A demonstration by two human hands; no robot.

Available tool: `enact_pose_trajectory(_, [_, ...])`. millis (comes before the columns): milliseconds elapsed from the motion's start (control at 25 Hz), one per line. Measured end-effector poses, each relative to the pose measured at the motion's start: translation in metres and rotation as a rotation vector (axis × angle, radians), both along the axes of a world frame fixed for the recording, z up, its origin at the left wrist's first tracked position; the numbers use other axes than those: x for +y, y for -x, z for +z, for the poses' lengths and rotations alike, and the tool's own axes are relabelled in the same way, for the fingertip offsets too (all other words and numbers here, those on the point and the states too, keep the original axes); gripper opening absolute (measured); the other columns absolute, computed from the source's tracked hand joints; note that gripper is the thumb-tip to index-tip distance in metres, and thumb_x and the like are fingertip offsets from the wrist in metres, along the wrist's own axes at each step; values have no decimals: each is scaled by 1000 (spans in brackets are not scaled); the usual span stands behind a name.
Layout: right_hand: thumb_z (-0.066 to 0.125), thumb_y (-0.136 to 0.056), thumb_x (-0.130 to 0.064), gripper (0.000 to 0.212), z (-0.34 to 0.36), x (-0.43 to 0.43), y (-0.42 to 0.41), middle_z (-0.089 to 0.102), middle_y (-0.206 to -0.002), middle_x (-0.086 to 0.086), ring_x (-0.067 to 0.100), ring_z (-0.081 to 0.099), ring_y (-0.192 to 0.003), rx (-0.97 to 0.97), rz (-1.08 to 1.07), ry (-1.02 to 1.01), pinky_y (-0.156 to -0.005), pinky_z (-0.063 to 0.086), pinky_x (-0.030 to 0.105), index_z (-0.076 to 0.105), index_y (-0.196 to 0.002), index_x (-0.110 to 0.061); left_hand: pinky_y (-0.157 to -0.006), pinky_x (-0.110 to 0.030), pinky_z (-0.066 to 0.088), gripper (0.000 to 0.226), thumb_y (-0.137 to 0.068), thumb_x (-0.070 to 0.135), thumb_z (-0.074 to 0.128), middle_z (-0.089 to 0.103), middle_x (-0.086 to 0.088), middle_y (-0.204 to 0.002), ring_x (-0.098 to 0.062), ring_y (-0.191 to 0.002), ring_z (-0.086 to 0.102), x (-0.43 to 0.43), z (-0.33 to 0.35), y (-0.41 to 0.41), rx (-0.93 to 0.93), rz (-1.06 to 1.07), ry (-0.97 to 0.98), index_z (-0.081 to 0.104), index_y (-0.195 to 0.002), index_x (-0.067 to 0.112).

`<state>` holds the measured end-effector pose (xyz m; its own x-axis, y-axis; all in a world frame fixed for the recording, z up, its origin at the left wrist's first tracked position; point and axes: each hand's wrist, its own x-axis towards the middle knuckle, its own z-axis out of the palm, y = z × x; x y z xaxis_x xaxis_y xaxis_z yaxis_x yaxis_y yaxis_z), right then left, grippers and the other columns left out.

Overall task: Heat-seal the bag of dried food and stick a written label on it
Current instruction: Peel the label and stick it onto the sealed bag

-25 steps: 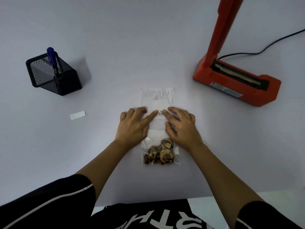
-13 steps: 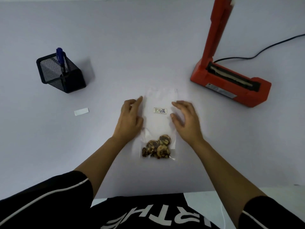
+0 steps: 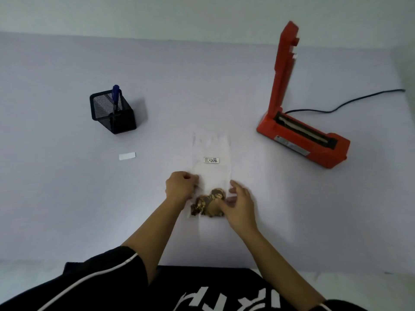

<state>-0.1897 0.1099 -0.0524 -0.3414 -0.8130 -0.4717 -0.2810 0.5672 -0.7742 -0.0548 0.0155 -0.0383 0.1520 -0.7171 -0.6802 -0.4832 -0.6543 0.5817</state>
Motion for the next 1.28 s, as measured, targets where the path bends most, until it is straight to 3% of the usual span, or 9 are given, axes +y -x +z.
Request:
enact_pose_trajectory(200, [74, -78, -12, 64, 19, -70, -3, 53, -110, 0, 22, 61, -93, -69, -57, 91, -81, 55, 35, 44, -134, -13, -56, -29, 52, 19, -84, 23, 67, 69, -7, -73, -18, -58, 59, -69, 29, -8, 173, 111, 83, 65, -69, 12])
enact_pose_trajectory(440, [73, -80, -18, 64, 40, -209, 2, 53, -111, -3, 15, 59, -90, -57, -78, 188, -71, 49, 22, 42, -136, -15, -54, -26, 50, 15, -86, 21, 67, 68, -6, -78, -17, -62, 60, -209, 50, -5, 252, 86, 151, 64, -84, 6])
enact_pose_trajectory(560, [72, -81, -17, 63, 33, -262, 6, 53, -112, -3, 16, 58, -93, -54, -106, 192, -71, 47, 21, 42, -136, -15, -52, -27, 48, 15, -84, 19, 68, 67, -7, -77, -17, -59, 59, -264, 41, 2, 258, 79, 123, 63, -82, 6])
enact_pose_trajectory(760, [71, -81, -16, 64, 6, -319, 18, 54, -116, 0, 16, 57, -95, -54, -131, 138, -71, 48, 22, 40, -138, -13, -57, -31, 55, 18, -84, 19, 69, 66, -8, -74, -19, -61, 61, -323, 13, 22, 158, 41, 113, 61, -70, 10])
enact_pose_trajectory(960, [71, -82, -16, 66, -8, -341, 31, 55, -125, 6, 13, 55, -94, 15, -99, 104, -85, 49, 26, 39, -139, -10, -70, -40, 60, 25, -82, 24, 68, 65, -10, -63, -28, -57, 63, -343, -4, 33, 38, -49, 133, 58, -65, 9])
enact_pose_trajectory(1120, [71, -81, -16, 65, -11, -351, 36, 55, -125, 7, 14, 55, -94, 43, -101, 111, -89, 51, 31, 39, -138, -9, -75, -36, 56, 30, -85, 29, 63, 67, -11, -66, -30, -74, 67, -351, -4, 40, -58, -128, 205, 58, -62, 9])
enact_pose_trajectory(1200, [71, -81, -15, 66, -11, -354, 38, 55, -125, 7, 13, 54, -94, 47, -81, 103, -90, 51, 32, 39, -138, -8, -69, -31, 47, 25, -86, 27, 58, 64, -10, -74, -29, -80, 61, -350, 5, 43, -153, -212, 247, 61, -77, 4])
enact_pose_trajectory(1280, [70, -82, -17, 65, -9, -353, 39, 55, -125, 8, 15, 55, -95, 51, -66, 89, -91, 51, 33, 39, -138, -8, -69, -30, 38, 28, -87, 22, 54, 62, -14, -98, -26, -87, 54, -339, 22, 42, -221, -258, 319, 57, -102, -1])
